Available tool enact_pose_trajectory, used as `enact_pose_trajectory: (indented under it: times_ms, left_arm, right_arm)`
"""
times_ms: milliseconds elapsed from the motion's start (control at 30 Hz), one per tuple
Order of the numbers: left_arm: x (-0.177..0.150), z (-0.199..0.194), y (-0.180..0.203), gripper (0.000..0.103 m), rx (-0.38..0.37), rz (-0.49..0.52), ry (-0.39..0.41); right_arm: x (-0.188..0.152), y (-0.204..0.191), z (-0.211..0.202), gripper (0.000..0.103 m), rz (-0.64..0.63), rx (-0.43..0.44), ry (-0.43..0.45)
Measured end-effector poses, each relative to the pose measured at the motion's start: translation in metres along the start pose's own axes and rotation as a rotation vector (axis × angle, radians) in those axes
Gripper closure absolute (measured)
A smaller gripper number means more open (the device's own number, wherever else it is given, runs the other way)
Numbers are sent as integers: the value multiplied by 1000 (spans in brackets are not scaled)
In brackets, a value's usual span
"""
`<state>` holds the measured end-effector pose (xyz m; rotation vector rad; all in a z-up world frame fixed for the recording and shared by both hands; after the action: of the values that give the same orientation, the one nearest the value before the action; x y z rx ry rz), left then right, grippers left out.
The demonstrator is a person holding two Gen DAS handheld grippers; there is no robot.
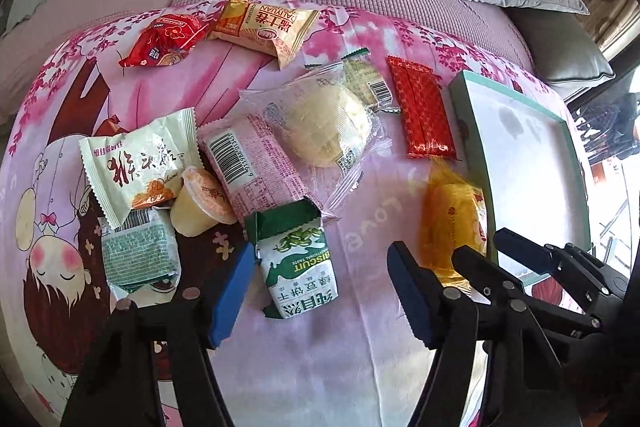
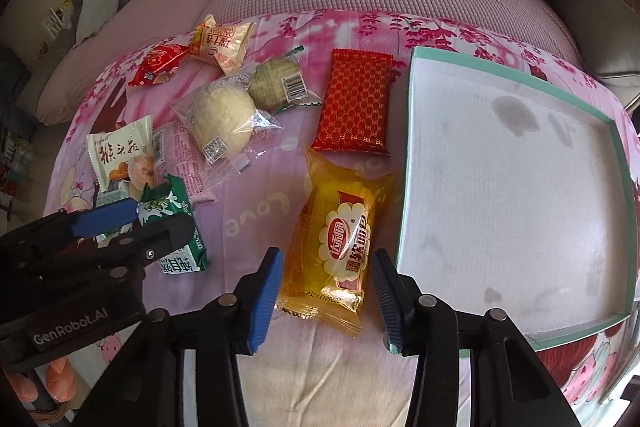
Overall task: Organize snacks
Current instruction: 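Grasp the green-white biscuit carton with left tool while right tool grasps yellow bread bag, then carry both snacks over the teal tray and open both tools to release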
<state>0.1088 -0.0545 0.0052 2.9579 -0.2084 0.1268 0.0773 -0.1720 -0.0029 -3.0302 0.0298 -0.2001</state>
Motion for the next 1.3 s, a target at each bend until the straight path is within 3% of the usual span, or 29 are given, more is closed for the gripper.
enact_pose_trajectory:
  times_ms: [267, 333, 433, 800, 1000, 1300]
  left_arm:
    - [4, 26, -8, 46, -28, -69, -59]
    - [3, 34, -9, 55, -32, -87, -74]
    - [3, 40, -10, 58, -40, -100, -77]
    - [-10, 4, -6, 62, -47, -80, -33]
    - [2, -20, 23, 62, -61, -39, -3]
    - [20, -1, 124, 62, -102, 101, -23]
  right_arm:
    - [5, 3, 20, 58, 18, -15, -36]
    - [6, 2, 21, 59, 17, -23, -29]
    - [6, -1, 17, 61, -3, -36, -13]
    - [-3, 5, -26, 63, -11, -32, 50]
    - [-4, 43, -42, 63, 42, -64, 60]
    - [-10, 150, -34, 63, 212, -138, 23]
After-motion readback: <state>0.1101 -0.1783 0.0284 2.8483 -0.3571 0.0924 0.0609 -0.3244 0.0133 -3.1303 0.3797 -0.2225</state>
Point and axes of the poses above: each gripper's, at about its wrist camera, not at the fingertips, and z roughly the way its jaws point, y to its right, x to its top, the point moved 7 cm from there along z, roughly the way its jaws point, and after that the axes turned 10 degrees about -y, right-handed, at the moved point
